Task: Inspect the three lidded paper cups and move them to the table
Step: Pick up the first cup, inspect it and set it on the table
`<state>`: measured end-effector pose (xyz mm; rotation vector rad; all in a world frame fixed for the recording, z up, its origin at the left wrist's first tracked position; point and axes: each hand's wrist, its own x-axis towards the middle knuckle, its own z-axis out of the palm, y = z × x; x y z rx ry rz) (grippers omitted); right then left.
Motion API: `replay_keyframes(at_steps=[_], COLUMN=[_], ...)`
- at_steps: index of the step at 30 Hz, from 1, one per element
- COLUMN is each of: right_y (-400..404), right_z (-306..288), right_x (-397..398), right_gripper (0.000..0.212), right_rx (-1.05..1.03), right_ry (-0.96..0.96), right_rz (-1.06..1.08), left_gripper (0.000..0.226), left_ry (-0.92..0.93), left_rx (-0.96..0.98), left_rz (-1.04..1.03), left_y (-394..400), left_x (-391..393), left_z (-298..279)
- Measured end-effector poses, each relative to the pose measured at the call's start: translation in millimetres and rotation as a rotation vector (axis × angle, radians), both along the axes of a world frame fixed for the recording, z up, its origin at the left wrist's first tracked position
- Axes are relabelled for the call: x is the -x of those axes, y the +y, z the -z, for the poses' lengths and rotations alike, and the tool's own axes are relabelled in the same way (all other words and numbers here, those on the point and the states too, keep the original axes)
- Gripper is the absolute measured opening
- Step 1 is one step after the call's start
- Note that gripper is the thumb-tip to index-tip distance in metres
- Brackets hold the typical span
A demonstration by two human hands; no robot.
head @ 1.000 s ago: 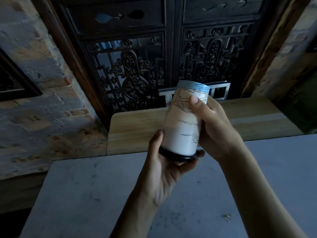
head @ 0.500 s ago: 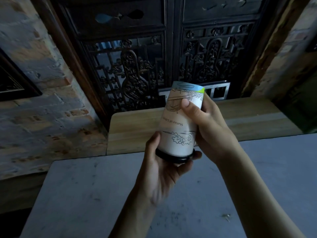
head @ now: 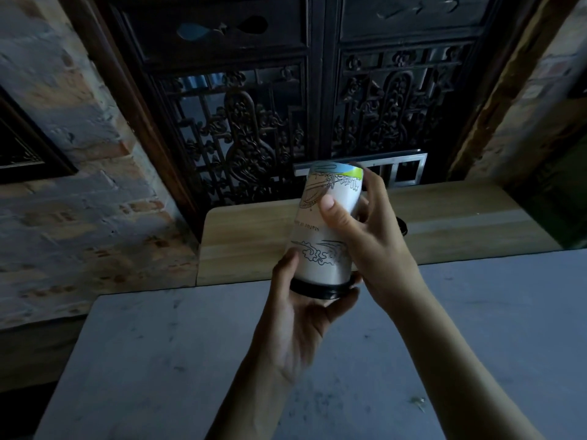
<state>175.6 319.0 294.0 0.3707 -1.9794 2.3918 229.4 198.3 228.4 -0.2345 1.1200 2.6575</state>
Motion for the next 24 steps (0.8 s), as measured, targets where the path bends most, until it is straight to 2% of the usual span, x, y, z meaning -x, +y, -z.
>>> replay_keyframes(at_steps=[2,3,7,10,14,18,22,24], right_y=[-2,-3,-8,-11,-14,-15,-18,-24], right_z=[9,14,27,35,33,40,61,76], right_x=[-1,-1,0,1,1,2,5,4], right_gripper=[0.079,0.079,0.04,0.045,0.049,0.054,0.036,0.031], right_rx=[-0.105,-0.208,-0.646,-0.765,-0.809,-0.767,-0.62,-0.58], right_ry=[0.106,0.188,0.479,0.481,0.441,0.379,0.376,0.3], right_rz=[0.006,0.028,0.181,0.243,0.311,0.288,0.296,0.286], left_gripper=[0.046,0.047,0.06,0.073,0.061,0.065,0.06,0.06], left_ry=[-0.01,-0.014,-0.008,0.02,0.053,0.072,0.041,0.011], left_rx=[0.003,0.008,0.063,0.063,0.075,0.085,0.071,0.091], left_rz=[-0.023,-0.036,-0.06,-0.079,-0.128,-0.167,-0.179,-0.202], left_y=[-2,-4,-8,-11,-18,-30,-41,-45], left_x=[1,2,3,3,4,4,4,5], left_z=[1,2,5,6,9,19,32,38])
